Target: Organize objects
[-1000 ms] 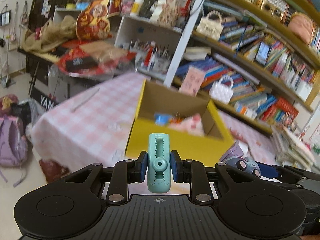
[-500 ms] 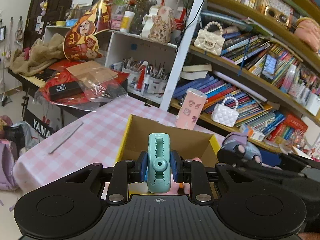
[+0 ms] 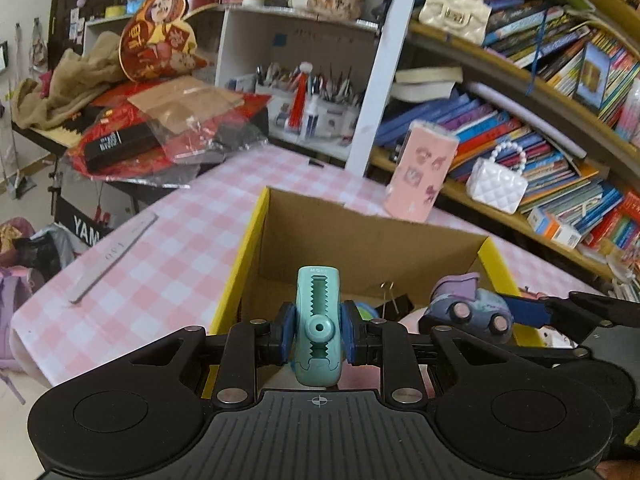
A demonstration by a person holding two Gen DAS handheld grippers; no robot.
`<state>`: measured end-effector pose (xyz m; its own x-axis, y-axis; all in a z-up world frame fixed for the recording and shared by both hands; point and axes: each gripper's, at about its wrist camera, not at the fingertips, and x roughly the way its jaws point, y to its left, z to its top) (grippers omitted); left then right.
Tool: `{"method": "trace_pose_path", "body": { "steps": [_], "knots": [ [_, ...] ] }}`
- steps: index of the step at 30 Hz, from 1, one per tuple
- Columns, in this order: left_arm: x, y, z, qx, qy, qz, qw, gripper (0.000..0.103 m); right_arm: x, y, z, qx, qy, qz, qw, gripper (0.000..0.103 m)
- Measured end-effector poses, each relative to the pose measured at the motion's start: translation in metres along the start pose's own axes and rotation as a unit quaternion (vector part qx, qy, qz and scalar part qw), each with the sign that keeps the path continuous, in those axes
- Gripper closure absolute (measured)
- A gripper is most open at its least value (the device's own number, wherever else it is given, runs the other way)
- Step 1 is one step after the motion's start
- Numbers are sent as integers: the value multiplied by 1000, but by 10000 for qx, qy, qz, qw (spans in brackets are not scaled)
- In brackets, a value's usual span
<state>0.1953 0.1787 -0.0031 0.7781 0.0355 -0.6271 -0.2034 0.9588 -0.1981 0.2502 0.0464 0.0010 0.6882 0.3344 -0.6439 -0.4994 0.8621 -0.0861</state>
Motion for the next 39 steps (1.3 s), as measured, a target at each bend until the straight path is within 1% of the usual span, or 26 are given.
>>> {"method": "trace_pose_path", "body": {
  "steps": [6,9,10,12,13,14,16,18,20,21,24,25,28,32,35,39],
  "knots": [
    [16,-2,-2,49,229,44,9997,80,27,5,-7,-182,551,184,9981,45],
    [21,-2,-5,89,336,9,9994,80,30,7,-8,-219,563,185,9980,44],
    [21,-2,-5,93,353,15,9993,77,30,7,-8,-206,572,182,9980,44],
    [19,-3,-6,76,352,9,9993,75,29,6,-7,-153,560,158,9982,43],
    [16,-3,-6,60,307,-3,9995,72,26,5,-7,-119,521,148,9985,43],
    [12,-4,-5,48,247,-49,9997,67,23,5,-6,-96,469,142,9988,42],
    [1,-5,-3,61,46,-90,9999,44,13,5,-2,-52,299,113,9995,38],
    [-13,-5,0,94,-220,-103,9997,37,1,4,2,13,105,85,9999,36],
    [-27,-6,4,116,-422,-153,9989,35,-13,4,7,88,-106,30,9999,33],
    [-35,-6,5,119,-517,-174,9984,32,-20,5,8,118,-195,5,9997,33],
    [-59,-3,5,116,-844,-183,9962,19,-43,8,10,192,-488,-122,9986,28],
    [-65,-1,4,107,-920,-180,9955,17,-51,9,11,207,-584,-189,9979,26],
    [-85,5,-3,51,-1057,-167,9942,14,-73,14,6,231,-774,-358,9961,23],
    [-107,17,-19,-61,-1048,-128,9944,13,-99,23,-9,267,-883,-505,9945,23],
    [-117,24,-32,-100,-937,-77,9955,13,-114,29,-25,332,-831,-581,9943,23],
    [-128,31,-49,-76,-788,15,9969,13,-125,40,-48,355,-613,-641,9954,23]
  ]
}}
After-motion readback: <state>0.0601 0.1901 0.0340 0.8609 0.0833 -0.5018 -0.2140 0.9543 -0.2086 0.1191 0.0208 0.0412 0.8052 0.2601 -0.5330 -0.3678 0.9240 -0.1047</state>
